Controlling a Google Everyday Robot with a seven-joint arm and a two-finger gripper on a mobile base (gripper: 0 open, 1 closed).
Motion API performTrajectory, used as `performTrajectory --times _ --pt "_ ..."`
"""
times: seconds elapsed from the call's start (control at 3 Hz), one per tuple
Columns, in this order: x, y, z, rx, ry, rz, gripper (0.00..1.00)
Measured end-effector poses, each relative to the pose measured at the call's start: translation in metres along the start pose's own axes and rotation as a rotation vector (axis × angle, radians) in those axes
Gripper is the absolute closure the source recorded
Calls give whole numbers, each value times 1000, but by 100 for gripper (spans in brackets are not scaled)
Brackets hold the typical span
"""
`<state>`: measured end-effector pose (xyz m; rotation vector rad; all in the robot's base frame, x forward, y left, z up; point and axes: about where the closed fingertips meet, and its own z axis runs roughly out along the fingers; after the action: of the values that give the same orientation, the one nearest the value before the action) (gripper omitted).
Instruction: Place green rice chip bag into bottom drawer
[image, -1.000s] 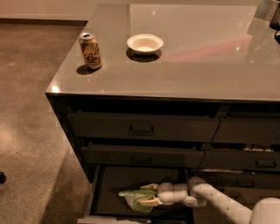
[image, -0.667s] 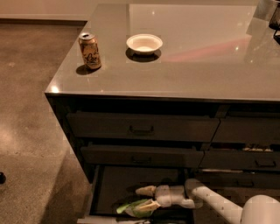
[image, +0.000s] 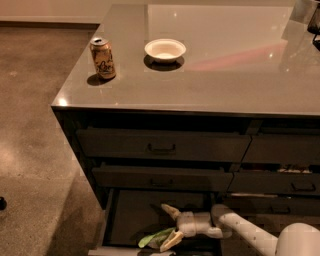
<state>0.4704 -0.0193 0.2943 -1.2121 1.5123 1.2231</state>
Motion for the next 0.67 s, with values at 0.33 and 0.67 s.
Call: performTrajectory --times 0.33,0.67 --pt "-16 12 -5 -5 42 -70 0" --pt "-44 39 -28 -47 124 -191 0"
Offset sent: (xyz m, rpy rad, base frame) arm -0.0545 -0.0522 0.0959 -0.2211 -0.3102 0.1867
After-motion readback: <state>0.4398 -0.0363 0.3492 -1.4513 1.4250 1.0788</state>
